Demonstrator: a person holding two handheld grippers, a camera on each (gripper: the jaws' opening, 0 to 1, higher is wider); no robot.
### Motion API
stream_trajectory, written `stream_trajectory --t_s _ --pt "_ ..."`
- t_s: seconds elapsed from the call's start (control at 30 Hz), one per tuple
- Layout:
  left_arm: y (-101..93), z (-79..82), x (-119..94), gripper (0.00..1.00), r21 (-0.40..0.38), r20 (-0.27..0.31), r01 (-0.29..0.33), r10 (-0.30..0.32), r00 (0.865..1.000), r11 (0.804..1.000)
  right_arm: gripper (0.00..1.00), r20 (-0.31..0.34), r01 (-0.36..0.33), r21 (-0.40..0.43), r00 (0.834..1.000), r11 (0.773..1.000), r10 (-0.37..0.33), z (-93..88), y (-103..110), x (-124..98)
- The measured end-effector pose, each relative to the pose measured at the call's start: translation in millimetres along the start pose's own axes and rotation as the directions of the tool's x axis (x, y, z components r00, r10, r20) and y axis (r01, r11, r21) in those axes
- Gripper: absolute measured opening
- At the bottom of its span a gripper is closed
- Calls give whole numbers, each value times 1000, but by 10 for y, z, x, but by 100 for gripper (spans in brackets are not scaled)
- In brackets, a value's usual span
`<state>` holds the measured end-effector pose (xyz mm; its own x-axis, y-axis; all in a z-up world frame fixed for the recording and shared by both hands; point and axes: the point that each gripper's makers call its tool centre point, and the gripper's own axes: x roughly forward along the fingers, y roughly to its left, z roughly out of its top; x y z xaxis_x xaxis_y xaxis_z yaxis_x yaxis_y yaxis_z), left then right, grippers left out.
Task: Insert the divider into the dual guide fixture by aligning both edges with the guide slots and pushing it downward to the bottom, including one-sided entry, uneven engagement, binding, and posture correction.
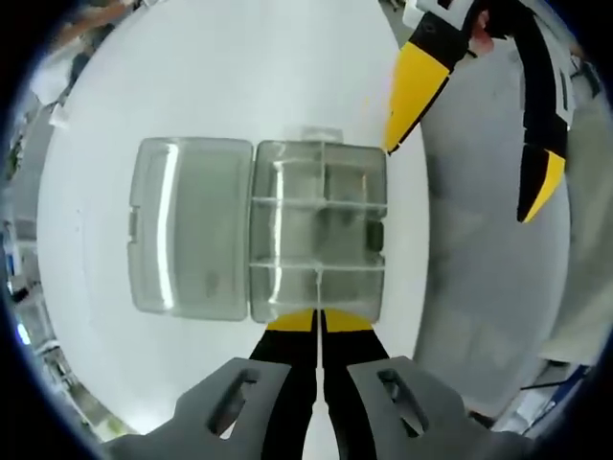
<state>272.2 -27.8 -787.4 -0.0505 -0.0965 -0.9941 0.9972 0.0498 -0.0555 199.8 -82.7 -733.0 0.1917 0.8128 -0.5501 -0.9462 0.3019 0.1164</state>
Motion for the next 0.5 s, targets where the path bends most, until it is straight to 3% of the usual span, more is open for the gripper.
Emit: stream_trajectory --t_s 0.5 --pt "0 -1 29 0 6 8 -17 17 1000 1000 54 -1 -4 4 1000 1000 4 -9 12 0"
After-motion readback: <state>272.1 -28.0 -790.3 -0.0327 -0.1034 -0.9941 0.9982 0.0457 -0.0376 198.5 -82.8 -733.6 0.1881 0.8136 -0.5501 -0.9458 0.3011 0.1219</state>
